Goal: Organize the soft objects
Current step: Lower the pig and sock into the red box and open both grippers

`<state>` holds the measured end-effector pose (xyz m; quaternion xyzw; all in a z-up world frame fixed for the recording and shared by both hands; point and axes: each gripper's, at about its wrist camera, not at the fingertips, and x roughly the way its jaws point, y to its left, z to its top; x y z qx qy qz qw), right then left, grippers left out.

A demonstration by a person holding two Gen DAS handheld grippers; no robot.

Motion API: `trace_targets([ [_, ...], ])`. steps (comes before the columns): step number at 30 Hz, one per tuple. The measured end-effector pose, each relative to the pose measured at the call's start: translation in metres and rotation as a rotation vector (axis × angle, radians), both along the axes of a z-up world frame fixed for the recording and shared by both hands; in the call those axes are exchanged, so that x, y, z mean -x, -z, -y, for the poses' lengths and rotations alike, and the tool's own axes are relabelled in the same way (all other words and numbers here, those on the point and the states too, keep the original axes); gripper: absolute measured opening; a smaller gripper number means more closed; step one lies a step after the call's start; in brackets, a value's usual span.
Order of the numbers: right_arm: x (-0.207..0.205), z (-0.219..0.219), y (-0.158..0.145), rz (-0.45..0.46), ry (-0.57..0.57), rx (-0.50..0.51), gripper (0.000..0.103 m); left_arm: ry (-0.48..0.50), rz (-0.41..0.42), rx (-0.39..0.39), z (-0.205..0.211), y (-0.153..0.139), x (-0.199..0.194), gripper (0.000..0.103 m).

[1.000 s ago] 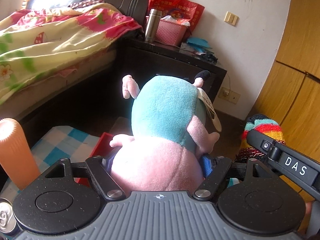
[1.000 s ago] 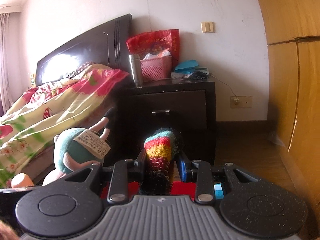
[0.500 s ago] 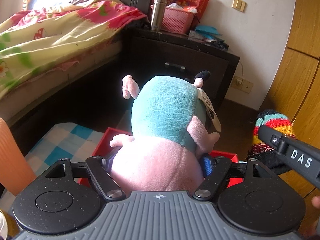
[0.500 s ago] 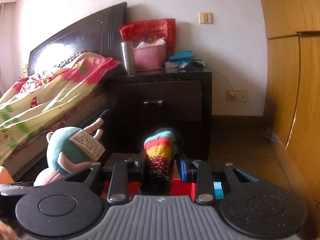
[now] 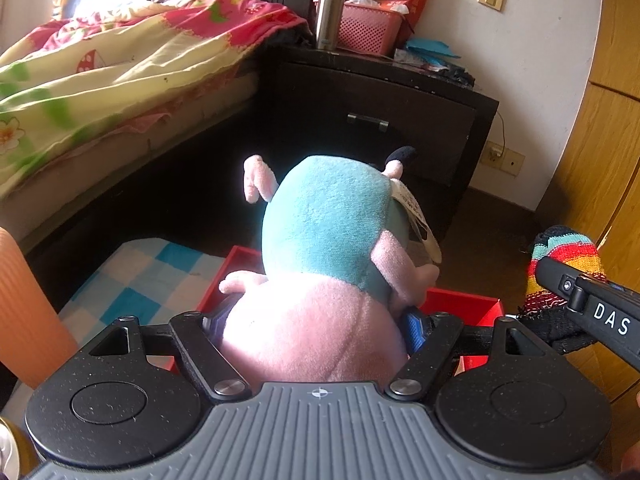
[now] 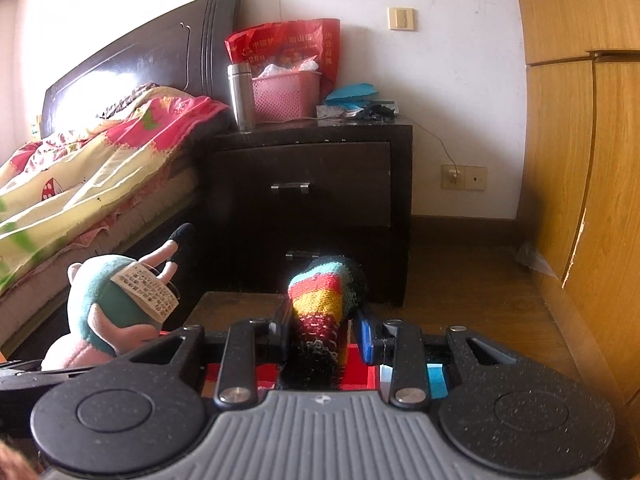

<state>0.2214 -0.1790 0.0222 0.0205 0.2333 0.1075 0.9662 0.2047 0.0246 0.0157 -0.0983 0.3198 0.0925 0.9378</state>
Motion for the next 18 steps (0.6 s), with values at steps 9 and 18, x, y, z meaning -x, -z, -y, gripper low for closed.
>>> trace_targets([
  [9, -0.01, -0.002, 0.01, -0.05, 0.017, 0.022, 0.034, -0.006, 0.013, -0.035, 0.002, -0.004, 0.003, 0.085],
  [18, -0.004, -0.001, 0.006, -0.032, 0.017, 0.033, 0.046, -0.016, 0.021, -0.003, -0.005, -0.011, 0.011, 0.087],
])
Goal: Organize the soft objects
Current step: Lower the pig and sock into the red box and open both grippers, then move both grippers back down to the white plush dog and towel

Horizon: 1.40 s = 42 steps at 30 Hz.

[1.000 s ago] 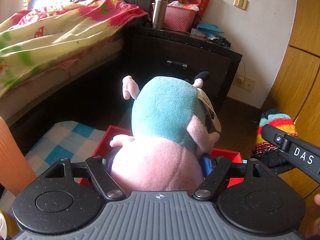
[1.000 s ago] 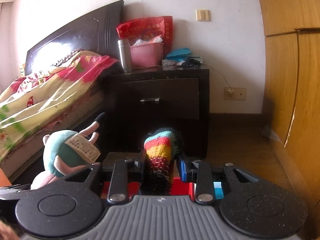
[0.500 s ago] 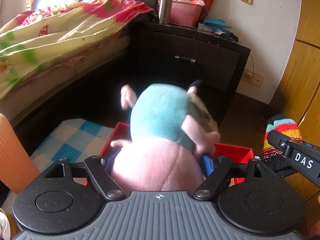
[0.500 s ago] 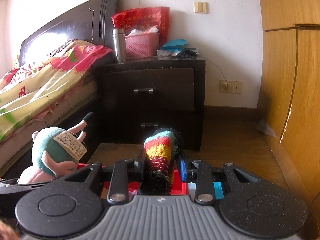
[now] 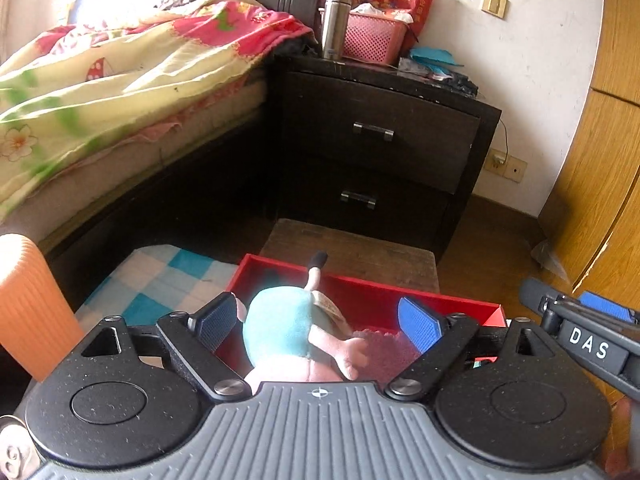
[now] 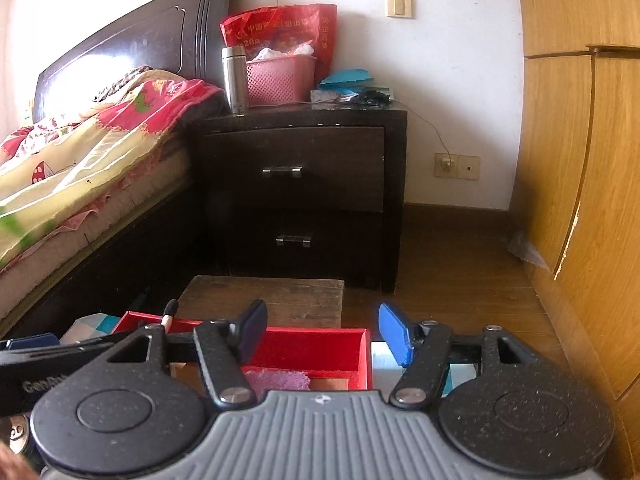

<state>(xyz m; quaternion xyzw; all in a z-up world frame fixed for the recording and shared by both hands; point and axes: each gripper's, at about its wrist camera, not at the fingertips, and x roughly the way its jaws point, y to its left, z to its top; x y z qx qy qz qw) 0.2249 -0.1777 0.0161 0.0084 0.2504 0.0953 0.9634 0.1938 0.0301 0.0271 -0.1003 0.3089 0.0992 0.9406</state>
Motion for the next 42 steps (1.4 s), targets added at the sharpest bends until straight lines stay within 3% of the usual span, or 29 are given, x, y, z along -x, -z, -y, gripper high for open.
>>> trace_targets([
  [14, 0.026, 0.005, -0.01, 0.006, -0.009, 0.031, 0.049, 0.024, 0.009, -0.006, 0.003, -0.009, 0.031, 0.091],
  [28, 0.076, 0.005, 0.005, -0.037, -0.066, 0.118, 0.05, 0.065, -0.063, -0.028, -0.004, 0.003, 0.089, 0.092],
  [42, 0.124, 0.02, 0.034, -0.187, -0.13, 0.099, 0.05, 0.08, -0.158, 0.011, -0.039, 0.019, 0.151, 0.093],
])
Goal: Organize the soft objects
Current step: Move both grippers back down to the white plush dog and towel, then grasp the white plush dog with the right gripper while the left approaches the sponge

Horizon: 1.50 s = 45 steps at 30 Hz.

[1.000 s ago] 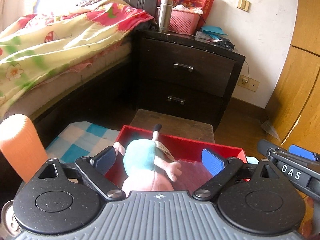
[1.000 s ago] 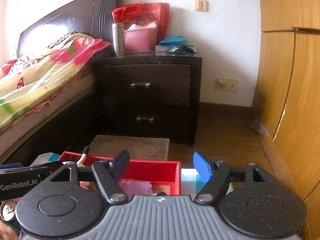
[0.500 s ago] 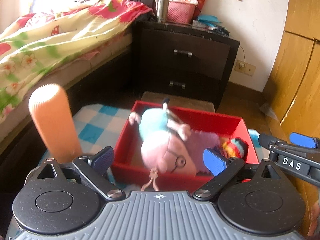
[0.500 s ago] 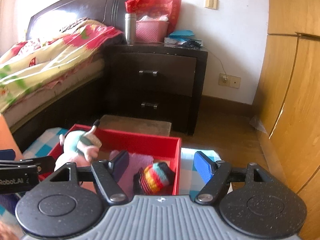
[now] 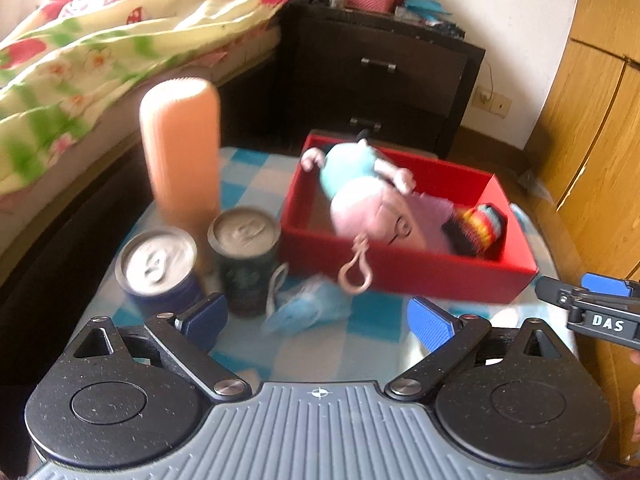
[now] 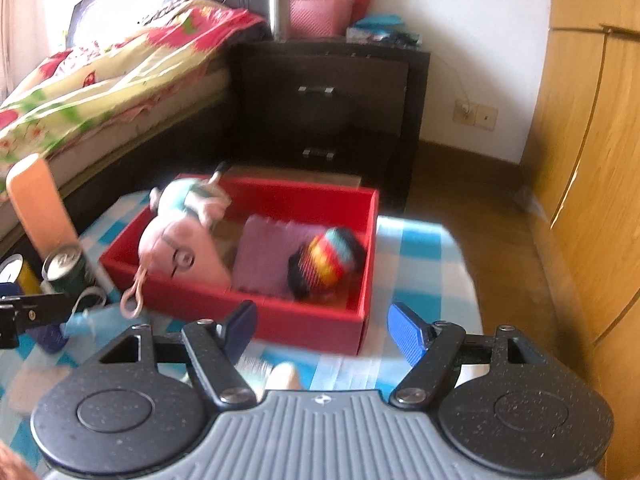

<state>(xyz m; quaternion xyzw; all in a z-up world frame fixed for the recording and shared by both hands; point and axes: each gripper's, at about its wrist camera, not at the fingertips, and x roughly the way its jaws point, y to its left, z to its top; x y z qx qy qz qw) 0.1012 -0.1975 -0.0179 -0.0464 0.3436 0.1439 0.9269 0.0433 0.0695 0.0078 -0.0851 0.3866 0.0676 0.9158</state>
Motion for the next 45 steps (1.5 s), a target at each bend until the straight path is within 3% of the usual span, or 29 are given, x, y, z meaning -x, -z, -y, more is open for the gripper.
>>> trace_targets([
  [8, 0.004, 0.001, 0.025, -0.166, -0.025, -0.059, 0.051, -0.076, -0.063, 0.127, -0.038, 0.013, 0.022, 0.093],
  [13, 0.0, -0.002, 0.033, -0.217, -0.034, -0.057, 0.051, -0.073, -0.137, 0.068, -0.04, 0.028, 0.019, 0.093],
  [16, -0.003, 0.002, 0.037, -0.262, -0.029, -0.087, 0.051, -0.02, -0.182, 0.018, -0.042, 0.039, 0.016, 0.093],
  [20, -0.005, 0.009, 0.04, -0.295, -0.025, -0.117, 0.051, 0.159, -0.188, -0.09, -0.045, 0.048, 0.014, 0.093],
  [29, -0.008, 0.011, 0.045, -0.336, -0.04, -0.14, 0.052, 0.357, -0.265, -0.13, -0.045, 0.074, 0.008, 0.093],
  [34, -0.006, 0.011, 0.046, -0.355, -0.055, -0.152, 0.053, 0.408, -0.33, -0.193, -0.042, 0.096, 0.004, 0.095],
  [39, -0.005, 0.008, 0.05, -0.385, -0.084, -0.16, 0.054, 0.419, -0.336, -0.134, -0.052, 0.101, -0.003, 0.098],
  [45, -0.01, 0.01, 0.051, -0.414, -0.084, -0.182, 0.055, 0.4, -0.34, -0.134, -0.053, 0.098, 0.001, 0.098],
])
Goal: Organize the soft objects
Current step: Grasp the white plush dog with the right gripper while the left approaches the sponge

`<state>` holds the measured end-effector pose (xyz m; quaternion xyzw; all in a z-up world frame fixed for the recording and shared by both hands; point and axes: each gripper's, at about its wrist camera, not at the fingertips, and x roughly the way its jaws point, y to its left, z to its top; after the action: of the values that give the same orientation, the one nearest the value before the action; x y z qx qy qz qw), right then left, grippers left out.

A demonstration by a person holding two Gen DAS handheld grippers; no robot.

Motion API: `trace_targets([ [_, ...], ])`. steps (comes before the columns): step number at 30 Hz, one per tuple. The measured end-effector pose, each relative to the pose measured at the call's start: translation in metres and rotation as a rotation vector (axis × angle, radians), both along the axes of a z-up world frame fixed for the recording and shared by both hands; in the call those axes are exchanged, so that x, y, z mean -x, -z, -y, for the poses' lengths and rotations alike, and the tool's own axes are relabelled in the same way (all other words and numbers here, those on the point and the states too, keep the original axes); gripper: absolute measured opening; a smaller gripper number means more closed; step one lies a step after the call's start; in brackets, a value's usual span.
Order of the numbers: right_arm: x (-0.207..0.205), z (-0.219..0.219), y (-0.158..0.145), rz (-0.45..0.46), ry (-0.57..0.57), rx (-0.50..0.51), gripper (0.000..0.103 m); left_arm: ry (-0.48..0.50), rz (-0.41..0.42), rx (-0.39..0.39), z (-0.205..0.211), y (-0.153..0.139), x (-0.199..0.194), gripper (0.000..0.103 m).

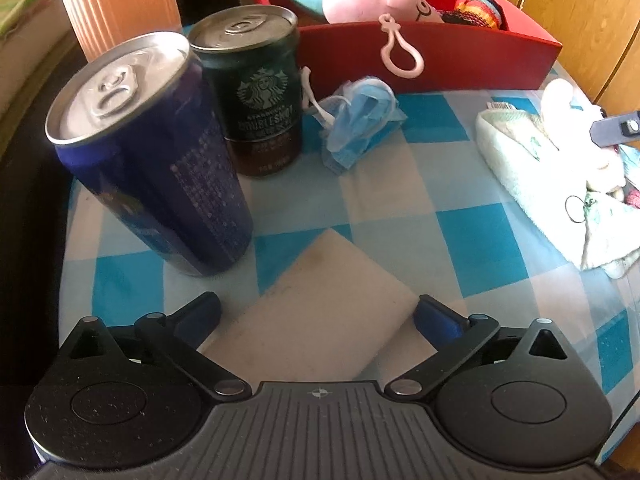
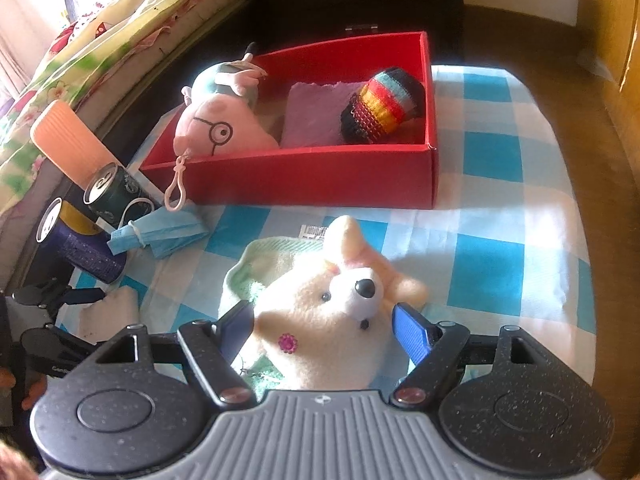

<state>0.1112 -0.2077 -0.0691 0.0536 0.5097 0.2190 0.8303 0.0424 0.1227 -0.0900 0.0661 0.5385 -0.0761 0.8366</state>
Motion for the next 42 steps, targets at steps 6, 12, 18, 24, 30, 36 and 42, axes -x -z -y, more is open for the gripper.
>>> trace_targets([
  [6, -0.006, 0.003, -0.002, -0.013, 0.012, -0.012, 0.055, -0.012, -0.04, -0.029, 0.011, -0.002, 0.016, 0.098],
  [12, -0.009, -0.006, 0.007, -0.027, -0.02, 0.039, 0.056, -0.068, -0.069, 0.021, 0.034, -0.005, 0.021, 0.096],
  [18, -0.018, -0.012, 0.01, -0.058, -0.014, 0.064, 0.059, -0.097, -0.105, 0.022, 0.062, -0.004, 0.015, 0.097],
  [24, -0.018, -0.027, 0.015, -0.042, -0.088, 0.137, 0.059, -0.145, -0.114, 0.041, 0.072, -0.005, 0.004, 0.095],
  [30, -0.016, -0.026, 0.02, -0.069, -0.122, 0.095, 0.041, -0.142, -0.093, 0.066, 0.08, -0.011, -0.004, 0.076],
  [36, -0.005, -0.028, -0.001, 0.02, -0.158, 0.126, 0.039, -0.153, -0.071, 0.091, 0.08, -0.022, -0.006, 0.058],
  [42, -0.002, -0.016, -0.024, 0.059, -0.14, 0.067, 0.039, -0.147, -0.07, 0.082, 0.083, -0.028, -0.007, 0.057],
])
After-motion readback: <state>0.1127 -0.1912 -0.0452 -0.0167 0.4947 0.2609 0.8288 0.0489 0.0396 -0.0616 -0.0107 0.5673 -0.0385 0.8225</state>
